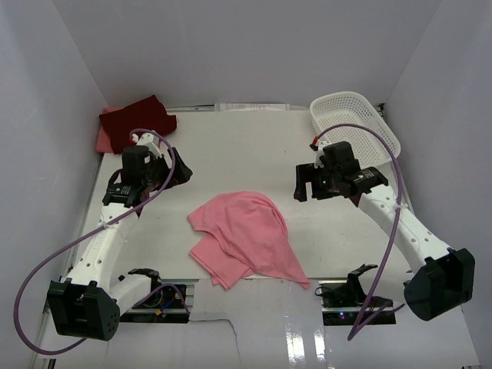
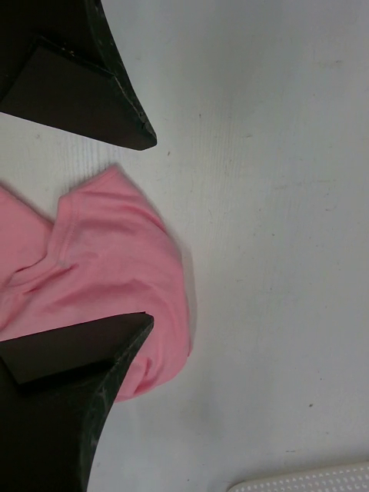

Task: Fold and stack the t-shirts
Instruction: Move the tshirt to the center of the board

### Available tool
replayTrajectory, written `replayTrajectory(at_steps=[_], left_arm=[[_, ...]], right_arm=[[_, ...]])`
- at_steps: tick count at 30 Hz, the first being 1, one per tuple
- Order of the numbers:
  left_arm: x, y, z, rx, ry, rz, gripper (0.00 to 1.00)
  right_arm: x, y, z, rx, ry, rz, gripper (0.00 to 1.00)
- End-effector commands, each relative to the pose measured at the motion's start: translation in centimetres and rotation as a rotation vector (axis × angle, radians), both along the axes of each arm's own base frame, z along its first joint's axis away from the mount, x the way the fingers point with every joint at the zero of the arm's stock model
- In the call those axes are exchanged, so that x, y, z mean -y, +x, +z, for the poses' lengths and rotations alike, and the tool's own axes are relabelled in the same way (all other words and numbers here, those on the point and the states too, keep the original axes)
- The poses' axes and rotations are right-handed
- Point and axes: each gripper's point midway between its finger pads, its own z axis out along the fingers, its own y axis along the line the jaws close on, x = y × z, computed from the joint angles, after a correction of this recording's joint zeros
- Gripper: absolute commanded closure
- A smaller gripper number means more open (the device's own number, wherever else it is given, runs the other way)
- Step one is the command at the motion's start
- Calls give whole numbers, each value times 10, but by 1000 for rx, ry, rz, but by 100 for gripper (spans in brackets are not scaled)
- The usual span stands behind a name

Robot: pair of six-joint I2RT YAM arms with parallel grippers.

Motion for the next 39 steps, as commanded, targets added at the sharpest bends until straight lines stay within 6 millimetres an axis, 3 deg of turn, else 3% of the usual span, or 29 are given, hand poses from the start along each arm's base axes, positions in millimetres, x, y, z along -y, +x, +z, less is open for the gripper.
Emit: replayTrajectory(at_steps=[1, 5, 7, 8, 9, 10, 11, 12, 13, 14, 15, 16, 17, 20, 26, 30, 33, 34, 35, 36, 37, 39], left_arm=[[7, -4, 4, -17, -26, -28, 2], [12, -6, -10, -59, -35, -44, 2], [13, -5, -12, -67, -28, -50, 2], [12, -5, -11, -63, -26, -50, 2], [13, -5, -12, -63, -25, -52, 2], [12, -5, -11, -59, -25, -52, 2], [13, -5, -12, -60, -26, -57, 2], [14, -5, -11, -58, -25, -64, 2], [15, -6, -12, -60, -25, -74, 2], [16, -6, -11, -60, -25, -78, 2], [17, -8, -11, -63, -26, -84, 2], [17, -8, -12, -66, -26, -84, 2], [18, -10, -11, -71, -28, -91, 2], [19, -15, -13, -81, -30, -97, 2], [17, -20, -17, -90, -14, -96, 2], [17, -19, -13, -83, -17, -94, 2], [17, -18, -13, -85, -17, -96, 2], [18, -18, -13, -85, -19, -96, 2], [19, -18, -12, -90, -24, -98, 2], [20, -18, -9, -87, -33, -104, 2], [21, -19, -9, -89, -37, -108, 2], [21, -21, -10, -108, -42, -94, 2]], right_arm=[[12, 33, 3, 127, -75, -83, 10], [10, 80, -19, 142, -186, -95, 10], [4, 115, -30, 111, -221, -101, 10], [1, 129, -52, 60, -232, -94, 10], [-1, 142, -55, 57, -233, -99, 10], [-10, 165, -40, 92, -203, -100, 10], [-9, 179, -64, 46, -225, -104, 10], [-8, 191, -66, 48, -233, -117, 10], [-6, 214, -52, 94, -245, -148, 10], [2, 224, -73, 56, -278, -164, 10], [8, 243, -59, 100, -298, -209, 10], [18, 242, -76, 63, -336, -226, 10], [29, 257, -79, 63, -347, -269, 10], [68, 276, -86, 55, -414, -395, 10], [104, 309, -90, 62, -372, -489, 10], [114, 335, -50, 162, -357, -506, 10], [78, 341, -24, 179, -186, -383, 10], [54, 331, -7, 176, -112, -303, 10], [42, 318, 1, 159, -95, -266, 10], [25, 296, -15, 95, -77, -196, 10], [-1, 271, 17, 140, -56, -129, 10], [-30, 234, 23, 155, -51, -46, 10]])
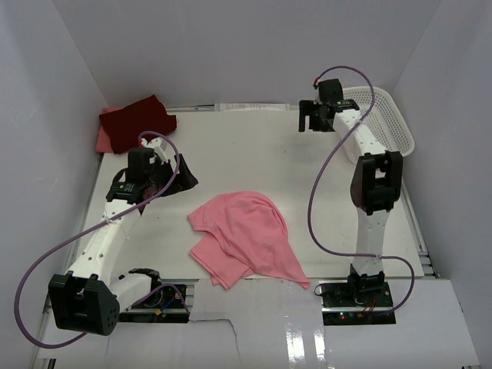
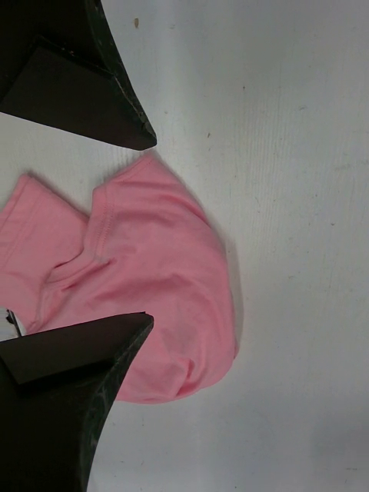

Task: Fold and stack the t-shirts
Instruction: Move the tshirt to the center of the board, then flatten out the tshirt

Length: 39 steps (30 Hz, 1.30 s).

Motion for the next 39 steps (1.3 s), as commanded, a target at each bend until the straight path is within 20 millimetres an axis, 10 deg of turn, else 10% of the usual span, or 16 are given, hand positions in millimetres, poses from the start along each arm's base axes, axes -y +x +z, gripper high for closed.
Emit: replayTrajectory(at_steps=[1, 9, 13, 28, 39], left_arm=[[-4, -1, 9, -4, 11, 36, 2], [-40, 30, -25, -205, -171, 222, 2], [-53, 44, -33, -255, -213, 278, 2], [-124, 72, -24, -268, -502, 441, 2], [-146, 68, -27, -248, -530, 503, 2]], right_arm=[[-103, -104, 56, 29, 84, 328, 10], [-199, -338, 7, -195, 109, 772, 0], [-225, -378, 0, -201, 110, 869, 0], [-346, -376, -30, 120, -149, 1190, 8], [-383, -340, -68, 269, -387, 1163, 25]])
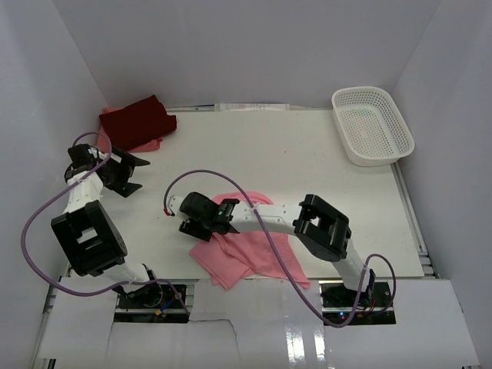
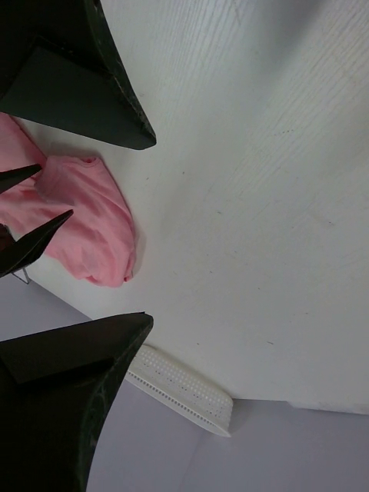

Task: Fold and stack the t-shirts
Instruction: Flatten out the tshirt

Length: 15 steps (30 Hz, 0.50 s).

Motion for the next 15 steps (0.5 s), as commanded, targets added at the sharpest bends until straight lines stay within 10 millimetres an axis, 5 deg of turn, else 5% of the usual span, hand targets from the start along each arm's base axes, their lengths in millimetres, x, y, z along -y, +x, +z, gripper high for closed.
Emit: replayTrajectory(at_steps=[1, 3, 5, 6, 8, 12, 15], left_arm=[[5, 2, 12, 50, -1, -23, 2], [6, 0, 10, 45, -5, -22, 2], [7, -1, 10, 47, -3, -26, 2], [6, -2, 11, 52, 3, -24, 2], [4, -3, 13, 55, 11, -16, 2], [0, -2, 19, 72, 35, -8, 2], [2, -2, 22, 81, 36, -16, 2]], right_arm=[[-18, 27, 0, 161, -22, -16, 33], [-20, 35, -15, 192, -69, -19, 39], [-18, 39, -19, 210, -97, -34, 79], [-18, 42, -17, 211, -95, -52, 89], [-21, 40, -5, 196, -59, -55, 92], [-30, 31, 84, 112, 176, -52, 92], [-1, 46, 159, 34, 361, -122, 92]])
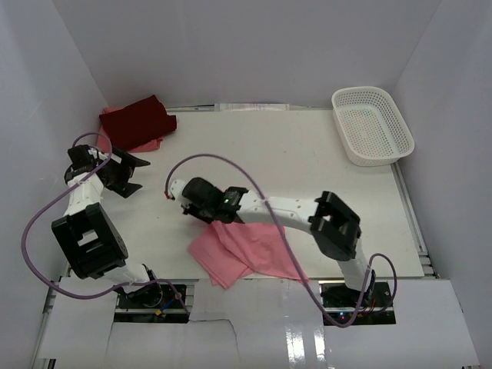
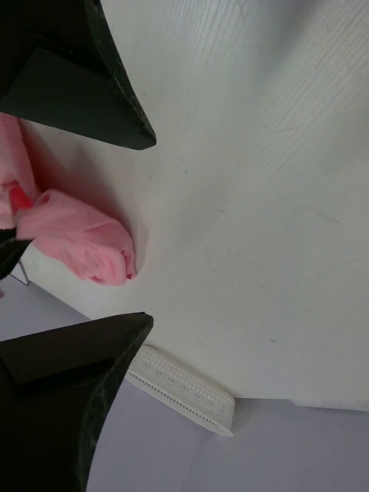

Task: Fold and stack the t-shirts
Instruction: Flatten out the tshirt

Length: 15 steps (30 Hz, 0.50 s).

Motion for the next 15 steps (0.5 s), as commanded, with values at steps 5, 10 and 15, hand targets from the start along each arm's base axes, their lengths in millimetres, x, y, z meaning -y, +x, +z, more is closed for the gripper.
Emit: replayTrajectory(at_steps=[5, 10, 15], left_arm=[[4, -5, 22, 82, 58, -26, 2], [34, -5, 19, 83, 73, -107, 2], [87, -7, 8, 56, 92, -241, 2]], right_arm=[[165, 86, 167, -319, 587, -416, 92], [297, 58, 46, -554, 328, -822, 91], [353, 17, -8, -608, 80, -1033, 44]])
